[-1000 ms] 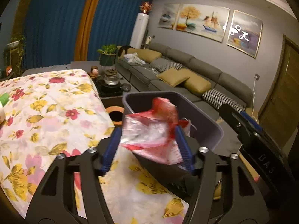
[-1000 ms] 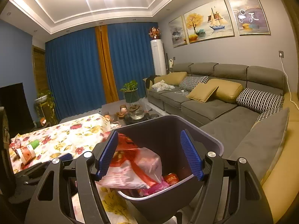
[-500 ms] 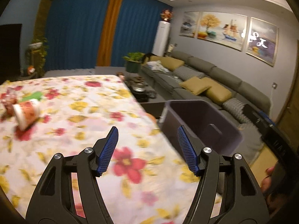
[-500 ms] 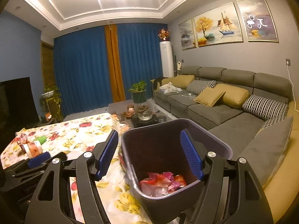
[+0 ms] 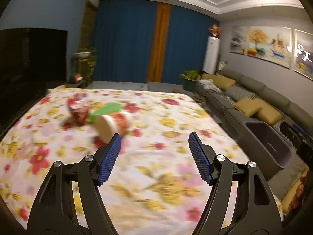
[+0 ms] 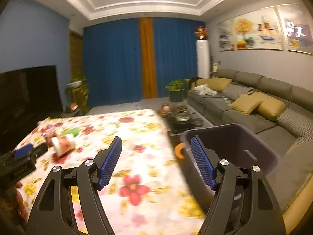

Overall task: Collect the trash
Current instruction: 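Move both tools back over the remaining trash on the bed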

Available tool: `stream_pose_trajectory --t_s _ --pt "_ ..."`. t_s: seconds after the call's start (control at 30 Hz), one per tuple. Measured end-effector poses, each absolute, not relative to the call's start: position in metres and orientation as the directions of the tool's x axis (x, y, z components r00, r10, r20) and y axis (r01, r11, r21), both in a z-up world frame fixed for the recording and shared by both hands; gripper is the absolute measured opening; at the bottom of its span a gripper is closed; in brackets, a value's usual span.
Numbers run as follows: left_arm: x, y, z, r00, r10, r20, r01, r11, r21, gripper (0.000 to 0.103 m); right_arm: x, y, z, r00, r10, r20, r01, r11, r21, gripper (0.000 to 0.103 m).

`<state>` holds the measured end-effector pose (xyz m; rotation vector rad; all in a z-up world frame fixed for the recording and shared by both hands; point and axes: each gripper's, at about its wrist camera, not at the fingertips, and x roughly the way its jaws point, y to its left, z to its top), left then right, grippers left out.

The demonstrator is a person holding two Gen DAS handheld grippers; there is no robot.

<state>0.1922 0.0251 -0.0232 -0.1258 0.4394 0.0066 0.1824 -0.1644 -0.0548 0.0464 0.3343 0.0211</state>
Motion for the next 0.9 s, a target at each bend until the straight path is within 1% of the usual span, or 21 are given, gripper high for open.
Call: stream_pose_trajectory --t_s 0.3,0.43,0.73,0.9 --pt "0.193 0.123 -0.023 0.884 0.158 -0.44 -0.241 0.961 -0.138 0.07 0.221 -0.057 -0.07 0.895 0.195 -0.402 -0.204 0.979 0.02 0.072" --pt "0.201 0.156 -0.024 0.863 0.222 -0.454 -0.317 0.937 -0.145 0.07 0.238 -0.016 -0.075 0.877 0.243 -0.415 -0.257 0.966 0.022 0.072" --pt "0.217 0.198 -0.024 0.848 0.246 -0.469 -0.381 0.899 -0.216 0.07 0.286 0.065 -0.096 0.835 0.293 -0.466 -0.334 0.943 -0.005 0.071" --pt "0.226 0.206 -0.022 0.846 0.258 -0.467 -0.392 0.894 -0.216 0.07 0.31 0.089 -0.108 0.819 0.281 -0.5 -0.348 0.937 -0.044 0.069"
